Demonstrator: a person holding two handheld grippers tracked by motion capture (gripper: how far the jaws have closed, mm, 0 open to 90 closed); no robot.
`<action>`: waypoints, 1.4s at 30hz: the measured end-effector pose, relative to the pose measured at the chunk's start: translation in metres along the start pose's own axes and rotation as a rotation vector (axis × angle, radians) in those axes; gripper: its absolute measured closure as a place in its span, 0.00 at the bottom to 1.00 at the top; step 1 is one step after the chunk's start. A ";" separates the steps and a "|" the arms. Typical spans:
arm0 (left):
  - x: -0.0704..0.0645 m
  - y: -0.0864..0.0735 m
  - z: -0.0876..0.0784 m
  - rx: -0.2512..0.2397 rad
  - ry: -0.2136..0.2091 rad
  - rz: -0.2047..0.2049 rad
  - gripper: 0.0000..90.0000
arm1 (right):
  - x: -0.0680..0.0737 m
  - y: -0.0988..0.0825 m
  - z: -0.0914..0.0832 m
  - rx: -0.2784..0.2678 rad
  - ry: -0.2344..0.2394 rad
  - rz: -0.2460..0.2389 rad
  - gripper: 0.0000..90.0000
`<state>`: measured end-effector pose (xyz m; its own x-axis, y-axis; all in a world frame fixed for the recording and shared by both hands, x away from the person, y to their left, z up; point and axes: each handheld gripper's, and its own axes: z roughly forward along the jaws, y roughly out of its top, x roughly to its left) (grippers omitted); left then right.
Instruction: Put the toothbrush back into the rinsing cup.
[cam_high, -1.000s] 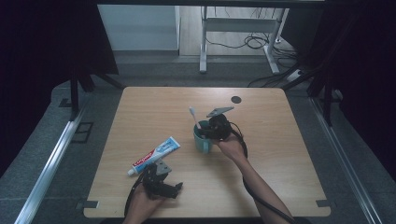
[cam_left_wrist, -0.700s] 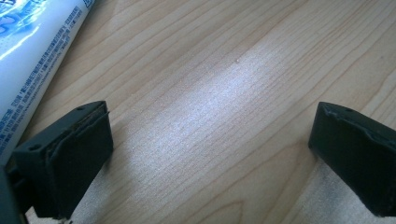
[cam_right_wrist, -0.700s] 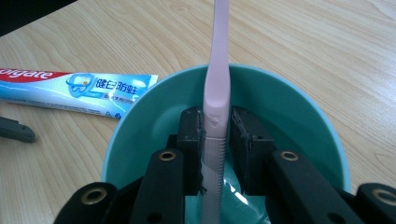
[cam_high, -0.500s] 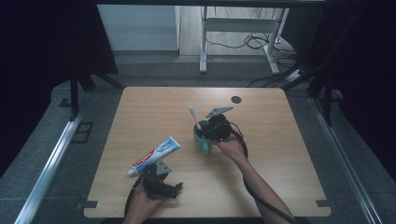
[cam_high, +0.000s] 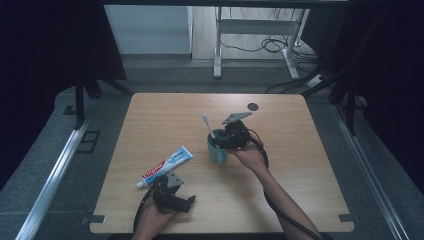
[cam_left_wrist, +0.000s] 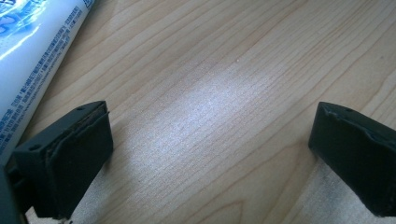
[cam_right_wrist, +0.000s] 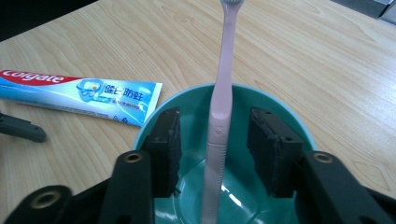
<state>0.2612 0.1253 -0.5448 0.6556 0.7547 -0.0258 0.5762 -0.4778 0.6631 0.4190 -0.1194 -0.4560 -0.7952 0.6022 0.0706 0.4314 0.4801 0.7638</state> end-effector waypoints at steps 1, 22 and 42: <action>0.000 0.000 0.000 0.000 0.000 0.000 0.00 | 0.000 0.001 -0.001 -0.001 -0.001 -0.002 0.55; 0.000 0.000 0.000 0.000 0.000 0.000 0.00 | 0.003 0.007 -0.021 0.001 0.035 -0.005 0.27; 0.000 0.000 0.000 -0.001 -0.001 -0.001 0.00 | -0.001 -0.015 -0.049 0.019 0.023 -0.024 0.09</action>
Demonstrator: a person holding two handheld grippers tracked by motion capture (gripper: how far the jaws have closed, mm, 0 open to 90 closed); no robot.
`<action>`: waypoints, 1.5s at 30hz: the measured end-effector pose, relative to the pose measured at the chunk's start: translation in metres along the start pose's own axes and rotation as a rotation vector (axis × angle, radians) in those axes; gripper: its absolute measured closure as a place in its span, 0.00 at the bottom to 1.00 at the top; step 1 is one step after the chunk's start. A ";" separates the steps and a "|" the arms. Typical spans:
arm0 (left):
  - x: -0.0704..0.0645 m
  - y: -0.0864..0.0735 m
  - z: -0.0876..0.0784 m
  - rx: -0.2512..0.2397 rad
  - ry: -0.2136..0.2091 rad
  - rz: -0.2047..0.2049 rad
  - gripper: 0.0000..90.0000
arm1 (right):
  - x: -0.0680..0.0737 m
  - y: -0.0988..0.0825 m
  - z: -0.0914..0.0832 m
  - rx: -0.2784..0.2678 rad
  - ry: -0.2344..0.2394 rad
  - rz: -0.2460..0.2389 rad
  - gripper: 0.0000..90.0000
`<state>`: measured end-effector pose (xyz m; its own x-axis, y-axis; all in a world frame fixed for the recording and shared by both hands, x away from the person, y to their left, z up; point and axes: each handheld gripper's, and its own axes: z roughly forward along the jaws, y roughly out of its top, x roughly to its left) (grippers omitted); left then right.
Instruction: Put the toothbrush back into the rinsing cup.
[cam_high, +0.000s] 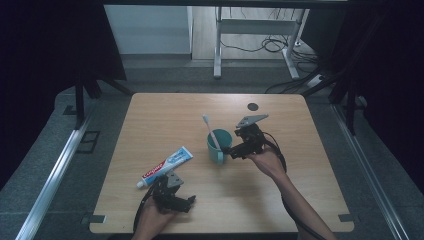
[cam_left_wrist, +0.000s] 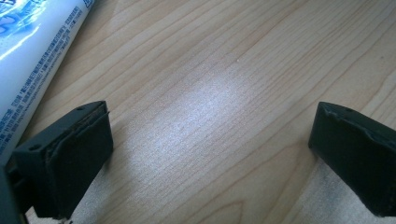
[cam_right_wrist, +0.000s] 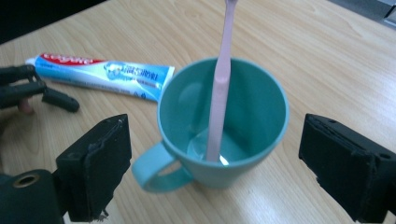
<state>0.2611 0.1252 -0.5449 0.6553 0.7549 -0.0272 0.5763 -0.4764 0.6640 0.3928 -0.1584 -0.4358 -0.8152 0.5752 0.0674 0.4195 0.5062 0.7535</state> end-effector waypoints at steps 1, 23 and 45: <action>0.000 0.000 0.000 0.000 0.000 0.000 0.00 | 0.000 -0.002 -0.001 0.000 -0.001 -0.002 0.09; 0.000 0.000 0.000 -0.001 0.001 0.000 0.00 | -0.003 -0.042 -0.026 -0.004 -0.024 0.009 0.09; 0.000 0.000 0.000 -0.002 0.001 -0.003 0.00 | -0.006 -0.088 -0.052 -0.003 -0.069 0.040 0.09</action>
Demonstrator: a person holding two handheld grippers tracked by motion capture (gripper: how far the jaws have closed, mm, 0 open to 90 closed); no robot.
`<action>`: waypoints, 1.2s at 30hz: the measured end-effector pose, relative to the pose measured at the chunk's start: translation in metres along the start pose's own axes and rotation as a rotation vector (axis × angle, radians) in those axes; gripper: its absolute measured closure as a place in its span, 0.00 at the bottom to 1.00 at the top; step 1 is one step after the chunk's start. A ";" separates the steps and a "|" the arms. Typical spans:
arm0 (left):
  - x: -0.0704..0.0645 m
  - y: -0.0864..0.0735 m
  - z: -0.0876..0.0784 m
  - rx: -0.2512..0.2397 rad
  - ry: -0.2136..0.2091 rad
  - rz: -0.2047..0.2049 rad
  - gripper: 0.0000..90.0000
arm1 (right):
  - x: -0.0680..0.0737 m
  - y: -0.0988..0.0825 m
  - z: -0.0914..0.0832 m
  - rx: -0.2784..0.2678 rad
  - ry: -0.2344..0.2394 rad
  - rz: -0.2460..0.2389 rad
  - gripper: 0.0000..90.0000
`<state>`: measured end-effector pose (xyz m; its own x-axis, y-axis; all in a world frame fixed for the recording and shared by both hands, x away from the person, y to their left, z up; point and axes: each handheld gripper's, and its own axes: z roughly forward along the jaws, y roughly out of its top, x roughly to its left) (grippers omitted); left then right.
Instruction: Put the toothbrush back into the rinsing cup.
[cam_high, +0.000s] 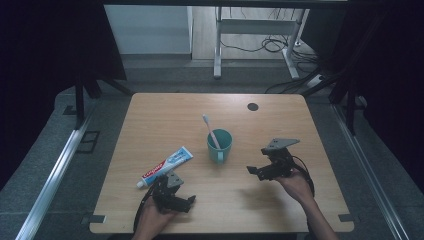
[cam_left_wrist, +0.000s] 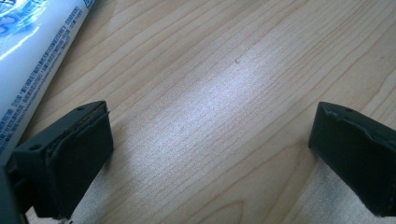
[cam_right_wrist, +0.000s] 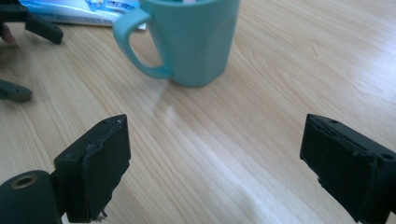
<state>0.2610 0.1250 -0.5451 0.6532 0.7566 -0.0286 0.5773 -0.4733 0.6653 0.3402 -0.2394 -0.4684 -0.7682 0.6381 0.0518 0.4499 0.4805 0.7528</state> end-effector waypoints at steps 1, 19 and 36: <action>0.000 0.000 0.000 0.000 0.000 0.000 0.00 | 0.000 0.000 0.000 0.000 0.000 0.000 0.09; 0.000 0.000 0.000 0.000 0.000 -0.001 0.00 | 0.002 -0.051 0.001 0.010 -0.023 0.029 0.10; 0.000 0.000 0.000 0.000 0.000 -0.002 0.00 | 0.011 -0.082 0.016 0.071 -0.036 -0.010 0.10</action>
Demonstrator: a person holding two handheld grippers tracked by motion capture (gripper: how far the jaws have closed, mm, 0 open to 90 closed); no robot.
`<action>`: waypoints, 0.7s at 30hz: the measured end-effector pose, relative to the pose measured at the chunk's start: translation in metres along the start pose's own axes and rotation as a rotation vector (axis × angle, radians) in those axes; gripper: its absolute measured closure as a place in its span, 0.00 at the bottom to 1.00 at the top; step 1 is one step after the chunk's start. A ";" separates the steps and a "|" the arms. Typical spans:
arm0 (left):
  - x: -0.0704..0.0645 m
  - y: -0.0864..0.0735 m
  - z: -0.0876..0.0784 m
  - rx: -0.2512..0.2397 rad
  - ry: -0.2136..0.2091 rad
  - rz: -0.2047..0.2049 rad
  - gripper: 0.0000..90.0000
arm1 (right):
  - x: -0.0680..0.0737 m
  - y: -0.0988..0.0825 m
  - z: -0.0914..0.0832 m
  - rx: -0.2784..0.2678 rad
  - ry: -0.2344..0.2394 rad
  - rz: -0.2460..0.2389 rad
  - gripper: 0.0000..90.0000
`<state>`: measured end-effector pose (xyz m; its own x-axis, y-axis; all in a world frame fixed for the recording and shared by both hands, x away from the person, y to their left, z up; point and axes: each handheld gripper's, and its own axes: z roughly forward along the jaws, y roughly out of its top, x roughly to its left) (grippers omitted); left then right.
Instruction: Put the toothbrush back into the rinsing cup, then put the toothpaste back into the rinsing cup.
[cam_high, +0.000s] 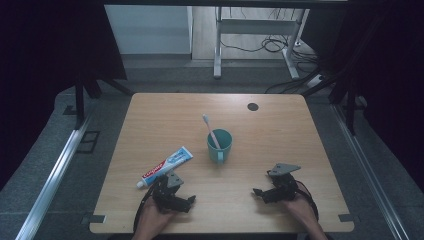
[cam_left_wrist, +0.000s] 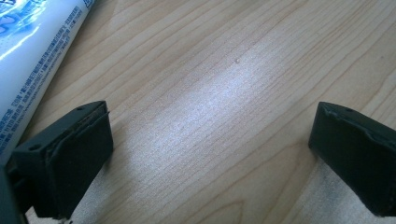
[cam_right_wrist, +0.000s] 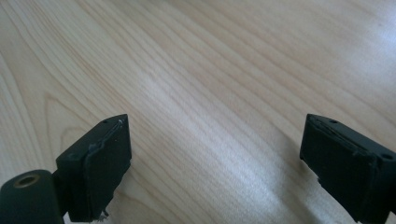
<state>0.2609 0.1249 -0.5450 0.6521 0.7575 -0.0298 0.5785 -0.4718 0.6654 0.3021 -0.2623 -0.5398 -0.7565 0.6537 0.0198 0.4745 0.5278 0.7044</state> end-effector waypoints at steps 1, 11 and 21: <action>0.000 0.000 0.000 0.001 0.000 0.001 0.00 | 0.000 -0.001 0.000 -0.004 -0.001 0.000 0.10; 0.001 0.001 0.000 0.007 -0.008 0.010 0.00 | -0.001 -0.005 -0.001 -0.019 -0.019 -0.006 0.11; -0.002 0.006 -0.003 0.030 0.000 0.030 0.07 | -0.001 -0.005 -0.001 -0.020 -0.024 -0.002 0.11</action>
<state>0.2620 0.1221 -0.5387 0.6692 0.7430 -0.0102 0.5731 -0.5074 0.6434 0.3000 -0.2658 -0.5425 -0.7460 0.6659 0.0013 0.4638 0.5182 0.7186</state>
